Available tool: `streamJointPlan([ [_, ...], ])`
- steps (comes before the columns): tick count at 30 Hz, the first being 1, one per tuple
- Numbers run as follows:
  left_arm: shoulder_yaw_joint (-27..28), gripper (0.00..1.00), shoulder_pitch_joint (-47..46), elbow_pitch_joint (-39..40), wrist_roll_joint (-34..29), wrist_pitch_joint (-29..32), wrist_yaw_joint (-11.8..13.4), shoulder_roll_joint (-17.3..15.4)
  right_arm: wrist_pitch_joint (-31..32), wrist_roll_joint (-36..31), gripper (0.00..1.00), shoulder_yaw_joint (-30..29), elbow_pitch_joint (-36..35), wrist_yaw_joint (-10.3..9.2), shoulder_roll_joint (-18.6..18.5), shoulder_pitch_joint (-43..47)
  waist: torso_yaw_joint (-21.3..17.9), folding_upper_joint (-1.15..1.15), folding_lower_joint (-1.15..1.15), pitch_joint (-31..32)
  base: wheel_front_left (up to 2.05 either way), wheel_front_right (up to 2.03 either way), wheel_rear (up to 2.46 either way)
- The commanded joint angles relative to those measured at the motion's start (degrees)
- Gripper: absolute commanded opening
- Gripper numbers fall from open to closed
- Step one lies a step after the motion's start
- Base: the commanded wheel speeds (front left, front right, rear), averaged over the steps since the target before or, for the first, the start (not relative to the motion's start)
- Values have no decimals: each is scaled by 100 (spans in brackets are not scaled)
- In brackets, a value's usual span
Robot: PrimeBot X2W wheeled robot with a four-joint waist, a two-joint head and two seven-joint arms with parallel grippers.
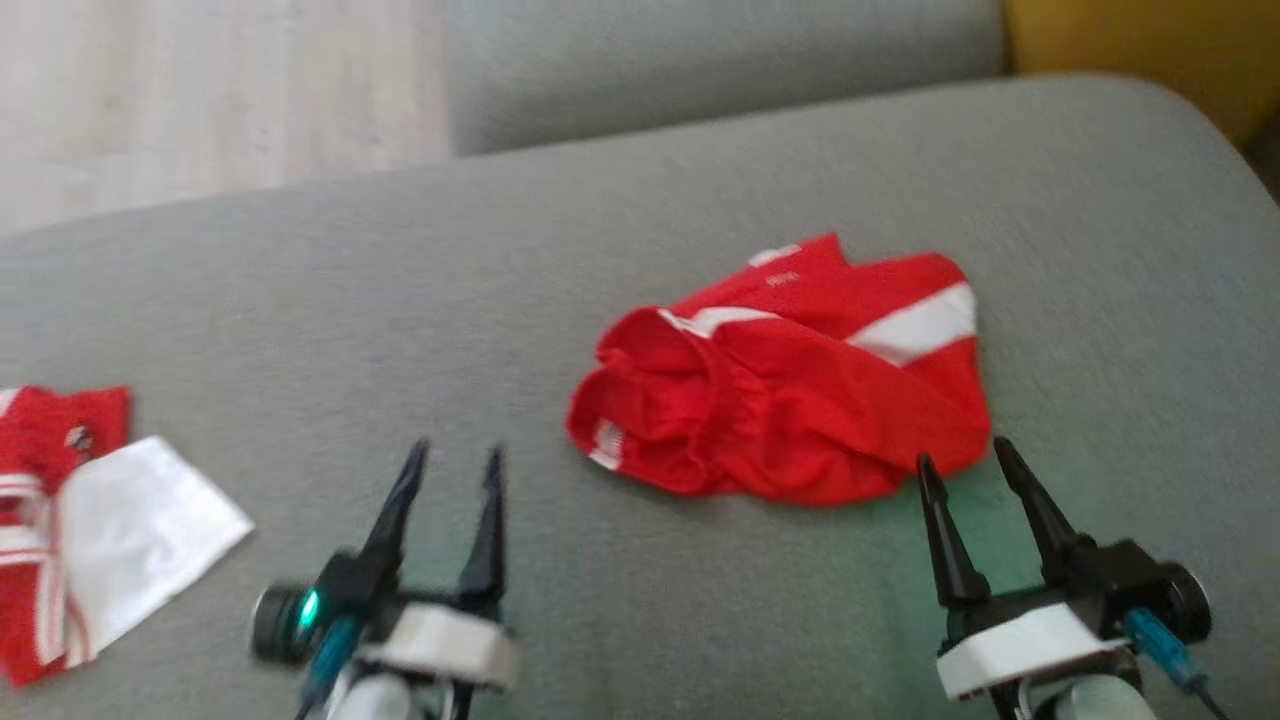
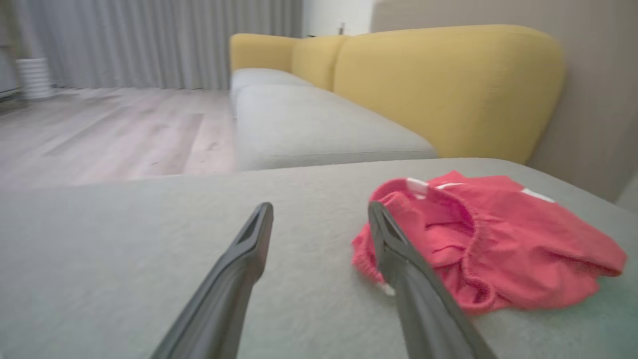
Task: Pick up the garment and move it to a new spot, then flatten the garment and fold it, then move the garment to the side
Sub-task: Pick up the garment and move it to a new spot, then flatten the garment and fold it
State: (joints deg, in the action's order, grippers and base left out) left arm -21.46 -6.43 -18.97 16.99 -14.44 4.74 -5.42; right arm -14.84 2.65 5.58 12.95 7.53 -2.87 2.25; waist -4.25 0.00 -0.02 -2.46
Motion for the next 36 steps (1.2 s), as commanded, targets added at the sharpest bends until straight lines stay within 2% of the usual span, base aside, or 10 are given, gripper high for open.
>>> streamJointPlan([
  [1, 350, 100, -72, 339, -66, -55, 91, 33, -16, 46, 100, 79, -145, -4, -1, -121, 370, 0, 2, 366, 0, 0, 0],
  [5, 815, 100, 562, 921, -200, -55, 286, 148, -16, 164, 100, -60, -115, -4, -1, 42, 592, 0, 2, 606, 0, 0, 0],
  [11, 1041, 100, 1281, 1622, -548, -55, 209, 222, -16, 377, 100, -246, -89, -4, -1, 343, 820, 0, 2, 817, 0, 0, 0],
  [25, 1058, 100, 1681, 1627, -892, -55, 29, 251, -16, 432, 100, -213, -86, -4, -1, 482, 877, 0, 2, 907, 0, 0, 0],
  [36, 998, 100, 1686, 1585, -865, -55, 69, 253, -16, 429, 100, -154, -89, -4, -1, 455, 780, 0, 2, 908, 0, 0, 0],
])
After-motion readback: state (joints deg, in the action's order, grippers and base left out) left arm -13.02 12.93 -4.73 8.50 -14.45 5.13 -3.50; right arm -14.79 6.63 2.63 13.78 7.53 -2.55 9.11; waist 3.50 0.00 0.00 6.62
